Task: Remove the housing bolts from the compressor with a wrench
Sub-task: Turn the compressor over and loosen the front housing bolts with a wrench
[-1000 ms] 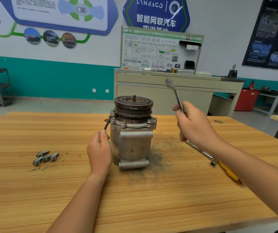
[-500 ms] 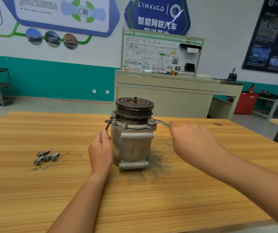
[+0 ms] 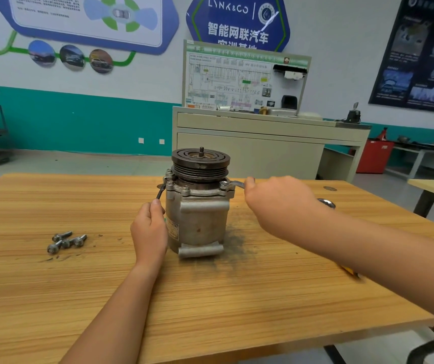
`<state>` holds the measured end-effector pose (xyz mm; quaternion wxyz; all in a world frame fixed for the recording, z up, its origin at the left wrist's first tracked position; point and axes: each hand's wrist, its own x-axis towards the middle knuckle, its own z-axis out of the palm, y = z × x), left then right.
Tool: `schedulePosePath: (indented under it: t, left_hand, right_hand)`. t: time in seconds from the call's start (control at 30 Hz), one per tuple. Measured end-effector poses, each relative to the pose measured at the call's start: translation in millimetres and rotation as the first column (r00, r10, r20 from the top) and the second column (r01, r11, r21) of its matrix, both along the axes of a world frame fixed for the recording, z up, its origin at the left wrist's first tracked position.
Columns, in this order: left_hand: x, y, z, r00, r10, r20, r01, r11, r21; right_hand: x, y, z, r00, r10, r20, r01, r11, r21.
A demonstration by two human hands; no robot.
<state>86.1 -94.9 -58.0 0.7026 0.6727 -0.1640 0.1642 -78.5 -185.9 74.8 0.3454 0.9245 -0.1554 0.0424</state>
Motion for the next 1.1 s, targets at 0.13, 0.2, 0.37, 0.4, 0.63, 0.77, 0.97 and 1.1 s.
schedulePosePath:
  t: [0.13,0.2,0.37,0.4,0.63,0.77,0.97,1.1]
  left_hand:
    - [-1,1,1,1.000,-0.007,-0.006,0.007,1.000,-0.007]
    - [-1,1,1,1.000,-0.009,-0.007,0.009,1.000,-0.009]
    - [-2,1,1,1.000,-0.017,-0.010,0.017,1.000,-0.008]
    - [-2,1,1,1.000,-0.016,-0.007,0.016,1.000,-0.009]
    - [2,1,-1,1.000,-0.011,0.014,0.011,1.000,-0.001]
    - [4,-1,-2,0.999,0.003,0.032,-0.003,1.000,0.010]
    - [4,1,0,1.000,0.012,0.028,-0.012,1.000,0.002]
    - [3,0,0,0.999,0.018,0.035,-0.018,1.000,0.007]
  right_hand:
    - [3,-12,8,0.995,0.102,0.017,-0.102,0.995,0.006]
    - [5,-25,12,0.989,0.146,0.013,-0.146,0.989,0.013]
    - [16,-68,12,0.985,0.172,0.021,-0.172,0.985,-0.001]
    - [20,-74,11,0.983,0.184,0.029,-0.183,0.983,-0.027]
    - [56,-109,-18,0.858,0.426,0.287,-0.397,0.904,-0.157]
    - [77,-104,-36,0.715,0.463,0.524,-0.472,0.872,-0.127]
    - [87,-101,-39,0.792,0.211,0.573,-0.327,0.939,0.107]
    - [54,-98,-35,0.610,-0.062,0.790,-0.496,0.747,0.443]
